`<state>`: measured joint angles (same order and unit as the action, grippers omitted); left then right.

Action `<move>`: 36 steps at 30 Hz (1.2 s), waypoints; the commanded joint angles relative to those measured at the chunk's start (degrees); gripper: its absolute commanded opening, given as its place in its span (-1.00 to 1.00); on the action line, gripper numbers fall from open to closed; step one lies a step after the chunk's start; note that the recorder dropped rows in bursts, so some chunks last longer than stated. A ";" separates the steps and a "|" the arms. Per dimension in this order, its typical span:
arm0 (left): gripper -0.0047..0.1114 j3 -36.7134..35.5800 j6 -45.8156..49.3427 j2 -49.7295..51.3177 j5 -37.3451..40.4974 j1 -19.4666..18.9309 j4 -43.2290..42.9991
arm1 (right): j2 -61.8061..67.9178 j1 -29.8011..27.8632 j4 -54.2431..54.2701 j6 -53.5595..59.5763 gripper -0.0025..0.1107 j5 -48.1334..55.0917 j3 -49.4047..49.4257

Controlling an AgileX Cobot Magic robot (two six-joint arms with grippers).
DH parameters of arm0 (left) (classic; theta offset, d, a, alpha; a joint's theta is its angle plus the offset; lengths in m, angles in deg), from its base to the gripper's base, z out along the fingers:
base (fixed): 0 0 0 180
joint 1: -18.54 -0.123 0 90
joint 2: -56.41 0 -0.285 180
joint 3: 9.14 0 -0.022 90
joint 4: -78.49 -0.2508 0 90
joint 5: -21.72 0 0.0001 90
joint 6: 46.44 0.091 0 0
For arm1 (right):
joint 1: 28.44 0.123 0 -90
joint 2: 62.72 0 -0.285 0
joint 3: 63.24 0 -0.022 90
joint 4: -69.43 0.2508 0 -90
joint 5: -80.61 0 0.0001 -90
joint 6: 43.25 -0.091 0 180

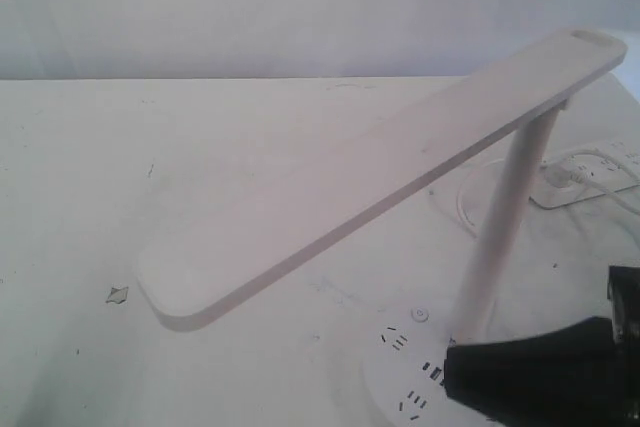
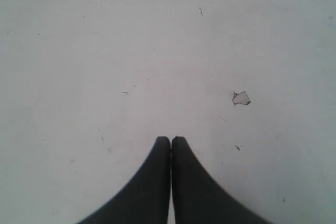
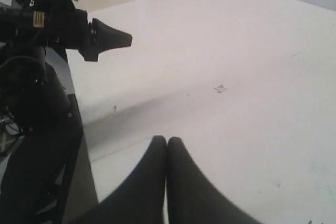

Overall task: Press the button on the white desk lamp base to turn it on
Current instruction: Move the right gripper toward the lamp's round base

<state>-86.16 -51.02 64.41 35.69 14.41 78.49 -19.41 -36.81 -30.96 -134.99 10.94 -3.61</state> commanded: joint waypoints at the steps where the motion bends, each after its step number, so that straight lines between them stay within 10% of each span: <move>1: -0.92 -0.19 -0.17 -0.21 0.17 0.31 0.00 | 0.08 -0.07 0.44 5.69 -0.96 3.22 3.87; 27: -0.92 -0.19 -0.17 -0.21 0.17 0.31 0.00 | -0.02 0.02 14.67 22.10 -0.96 1.91 4.95; 36: -0.92 -0.19 -0.17 -0.21 0.17 0.31 0.00 | 8.29 7.82 18.83 32.48 -0.96 4.99 4.95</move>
<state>-86.16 -51.02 64.41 35.69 14.41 78.49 -14.58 -31.68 -13.11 -106.00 14.69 1.17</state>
